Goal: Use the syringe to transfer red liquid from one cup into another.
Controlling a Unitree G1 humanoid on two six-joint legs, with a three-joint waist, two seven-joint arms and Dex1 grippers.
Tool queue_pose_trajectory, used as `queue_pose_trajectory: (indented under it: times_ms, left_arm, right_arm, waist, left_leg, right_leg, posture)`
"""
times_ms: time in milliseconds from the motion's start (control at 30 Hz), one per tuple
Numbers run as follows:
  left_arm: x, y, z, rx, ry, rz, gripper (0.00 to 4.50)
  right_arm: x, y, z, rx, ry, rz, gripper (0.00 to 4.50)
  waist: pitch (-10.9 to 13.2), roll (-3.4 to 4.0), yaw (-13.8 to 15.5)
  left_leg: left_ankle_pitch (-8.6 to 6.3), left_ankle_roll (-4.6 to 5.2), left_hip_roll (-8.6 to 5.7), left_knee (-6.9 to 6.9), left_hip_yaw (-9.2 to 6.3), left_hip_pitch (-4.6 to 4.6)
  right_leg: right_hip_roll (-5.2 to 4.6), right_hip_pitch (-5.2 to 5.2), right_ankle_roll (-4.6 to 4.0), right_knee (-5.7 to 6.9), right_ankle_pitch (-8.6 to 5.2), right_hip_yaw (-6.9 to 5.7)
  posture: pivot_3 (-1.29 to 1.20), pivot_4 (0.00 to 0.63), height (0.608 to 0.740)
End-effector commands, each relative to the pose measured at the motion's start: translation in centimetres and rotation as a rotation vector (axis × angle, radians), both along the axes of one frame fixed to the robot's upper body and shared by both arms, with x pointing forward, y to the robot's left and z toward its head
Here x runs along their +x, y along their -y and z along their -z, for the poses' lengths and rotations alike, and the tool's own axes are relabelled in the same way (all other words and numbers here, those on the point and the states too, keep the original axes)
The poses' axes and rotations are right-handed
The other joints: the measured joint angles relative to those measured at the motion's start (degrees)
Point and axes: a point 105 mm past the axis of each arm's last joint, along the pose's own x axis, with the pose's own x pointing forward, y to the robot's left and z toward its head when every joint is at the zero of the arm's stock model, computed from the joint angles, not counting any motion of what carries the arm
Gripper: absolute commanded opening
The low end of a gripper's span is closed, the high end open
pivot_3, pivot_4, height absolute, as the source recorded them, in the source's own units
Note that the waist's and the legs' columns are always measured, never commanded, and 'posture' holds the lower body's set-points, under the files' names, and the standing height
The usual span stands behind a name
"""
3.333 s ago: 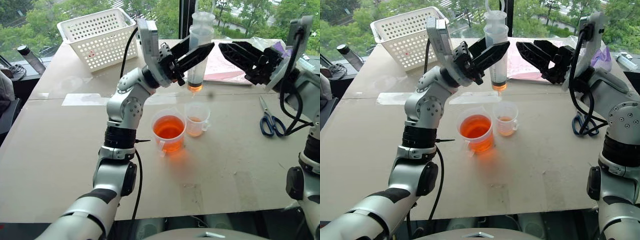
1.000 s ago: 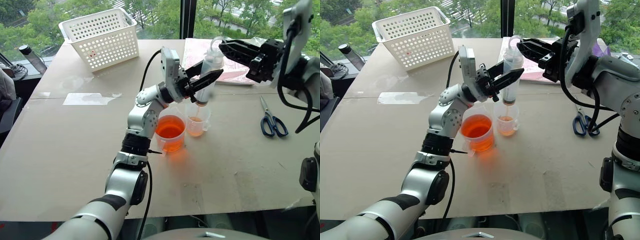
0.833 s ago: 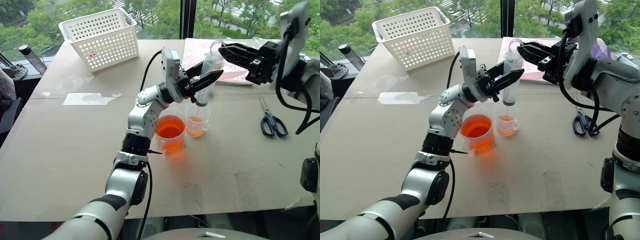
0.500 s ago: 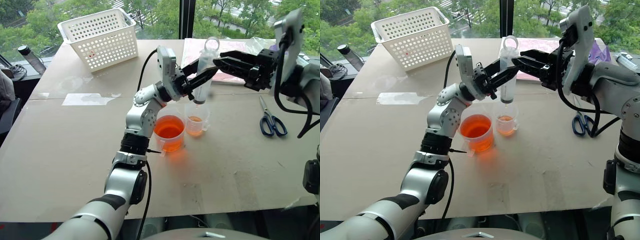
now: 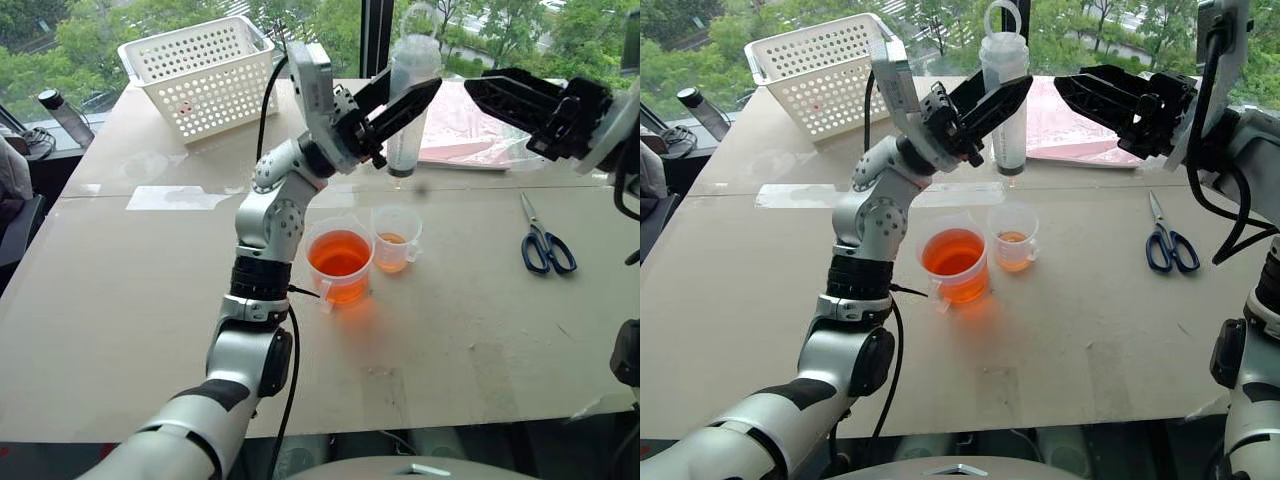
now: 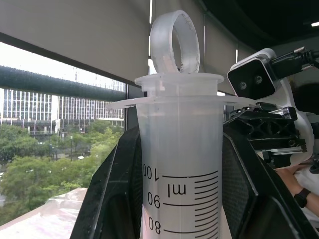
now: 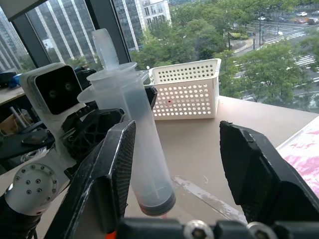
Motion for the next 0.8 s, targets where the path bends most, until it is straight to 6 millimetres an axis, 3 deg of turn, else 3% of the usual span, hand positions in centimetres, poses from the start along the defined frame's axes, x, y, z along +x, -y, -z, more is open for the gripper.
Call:
queue_pose_trajectory:
  times_ms: [33, 133, 233, 367, 433, 533, 633, 733, 800]
  left_arm:
    - [-1.4, -1.6, -2.6, -0.018, 0.012, -0.043, 1.43]
    - [-1.0, -2.9, -2.6, 0.036, -0.037, -0.149, 1.43]
    - [0.5, -5.1, -1.4, 0.152, -0.108, -0.322, 1.43]
    - [2.7, -11.2, 0.6, 0.264, -0.305, -0.591, 1.43]
    - [3.1, -13.3, 1.9, 0.337, -0.39, -0.701, 1.43]
    - [2.6, -16.1, 5.1, 0.415, -0.552, -0.787, 1.43]
    - [1.7, -17.2, 7.6, 0.477, -0.64, -0.843, 1.43]
    - [0.0, -18.1, 11.7, 0.577, -0.735, -0.877, 1.43]
    - [-0.7, -18.3, 13.2, 0.614, -0.75, -0.893, 1.43]
  right_arm:
    - [-0.3, 1.1, -1.0, 0.044, 0.052, 0.03, 2.82]
    - [0.0, 1.4, -0.7, 0.053, 0.042, 0.044, 2.82]
    - [0.2, 1.7, -0.3, 0.056, 0.033, 0.043, 2.82]
    - [0.7, 2.3, 1.3, 0.047, -0.029, 0.048, 2.82]
    - [0.9, 2.6, 2.2, 0.033, -0.058, 0.052, 2.82]
    - [0.4, 2.9, 4.8, -0.062, -0.095, 0.024, 2.82]
    - [-1.0, 2.7, 6.3, -0.108, -0.049, -0.048, 2.82]
    - [-1.9, 3.2, 11.2, -0.186, -0.123, -0.052, 2.82]
    - [-2.7, 3.6, 13.8, -0.25, -0.144, -0.065, 2.82]
  waist:
    - [0.0, 0.0, -0.13]
    - [0.0, 0.0, -0.19]
    - [0.0, 0.01, -0.15]
    - [0.0, 0.01, -0.31]
    - [0.0, 0.0, -0.26]
    - [0.0, 0.0, 0.14]
    - [0.0, -0.01, 0.47]
    - [-0.02, -0.06, 0.55]
    - [-0.02, -0.07, 0.59]
  left_leg:
    - [0.0, 0.0, 0.0, 0.0, 0.0, 0.0]
    - [0.0, 0.0, 0.0, 0.0, 0.0, 0.01]
    - [0.0, 0.0, 0.0, 0.0, 0.0, 0.02]
    - [0.0, -0.01, 0.01, 0.0, 0.0, 0.05]
    - [0.0, -0.01, 0.01, -0.01, 0.0, 0.06]
    - [0.0, -0.01, 0.01, -0.01, 0.0, 0.05]
    - [0.0, -0.01, 0.01, -0.04, -0.01, 0.02]
    - [0.0, -0.01, 0.01, 0.0, -0.03, -0.09]
    - [0.0, -0.01, 0.01, -0.05, -0.04, 0.0]
  right_leg:
    - [0.0, 0.0, 0.0, 0.0, 0.0, 0.0]
    - [0.01, -0.01, 0.0, 0.0, 0.0, 0.01]
    - [0.01, 0.0, 0.0, 0.0, 0.0, 0.0]
    - [0.03, -0.01, 0.0, 0.0, 0.0, 0.02]
    - [0.04, -0.02, 0.0, 0.0, 0.0, 0.02]
    - [0.02, 0.0, 0.0, 0.0, 0.0, 0.01]
    - [0.0, 0.02, 0.0, -0.03, 0.0, -0.01]
    - [0.0, -0.06, 0.01, -0.02, 0.0, 0.0]
    - [-0.01, 0.01, 0.01, -0.03, 0.0, 0.0]
  posture:
    - [0.0, 0.15, 0.74]
    - [0.0, 0.15, 0.74]
    - [0.0, 0.15, 0.74]
    - [0.0, 0.15, 0.74]
    - [0.0, 0.15, 0.74]
    - [0.0, 0.15, 0.74]
    - [0.0, 0.15, 0.74]
    - [0.0, 0.15, 0.74]
    - [0.0, 0.15, 0.74]
